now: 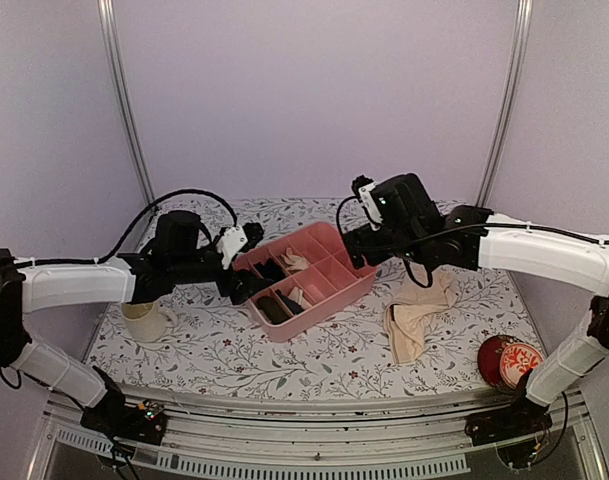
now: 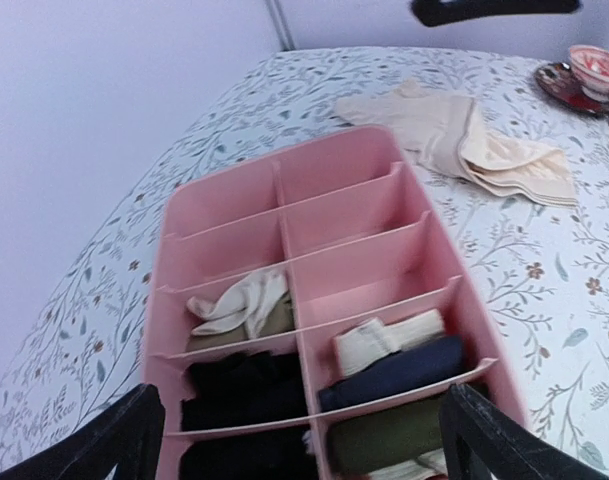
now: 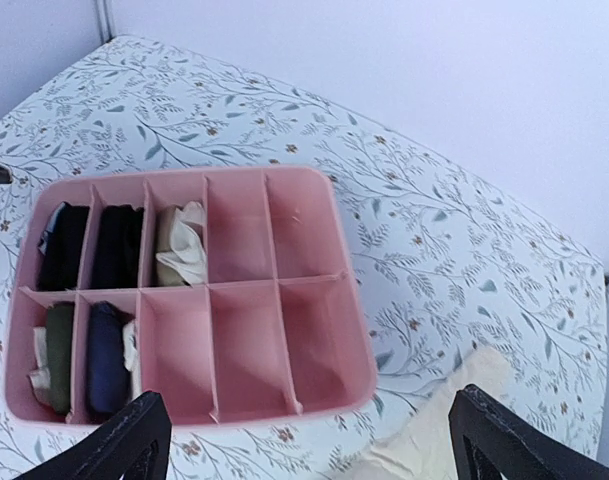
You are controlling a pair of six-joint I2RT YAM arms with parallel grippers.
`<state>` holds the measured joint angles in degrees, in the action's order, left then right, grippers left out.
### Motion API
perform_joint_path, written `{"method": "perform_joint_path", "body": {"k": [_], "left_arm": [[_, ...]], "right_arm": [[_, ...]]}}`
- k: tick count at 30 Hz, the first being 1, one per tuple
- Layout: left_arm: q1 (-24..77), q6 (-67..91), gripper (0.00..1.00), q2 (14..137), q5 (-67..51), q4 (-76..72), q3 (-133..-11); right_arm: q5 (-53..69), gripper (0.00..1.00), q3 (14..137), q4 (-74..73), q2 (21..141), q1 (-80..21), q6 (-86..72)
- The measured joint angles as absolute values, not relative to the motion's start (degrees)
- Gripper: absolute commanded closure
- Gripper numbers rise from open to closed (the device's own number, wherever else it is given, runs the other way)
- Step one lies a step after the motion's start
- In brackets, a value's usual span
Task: Roll the underwear
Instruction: Move the storage box to the corner of the board.
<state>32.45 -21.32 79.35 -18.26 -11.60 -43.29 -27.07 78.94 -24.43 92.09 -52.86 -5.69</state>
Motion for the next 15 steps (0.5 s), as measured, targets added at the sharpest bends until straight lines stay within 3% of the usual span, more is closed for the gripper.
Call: {"method": "perform_joint_path", "body": {"k": [7, 15], "left_arm": [[48.82, -27.07, 0.01, 82.32, -10.26, -4.84, -47.03], [60.34, -30.55, 0.01, 103.24, 6.48, -0.4, -64.25]], "right_arm": [[-33.56, 0.01, 50.78, -17.39, 74.7, -52.71, -8.84], [-38.02, 0.01, 33.98, -9.76, 59.4, -48.18, -9.87]]}}
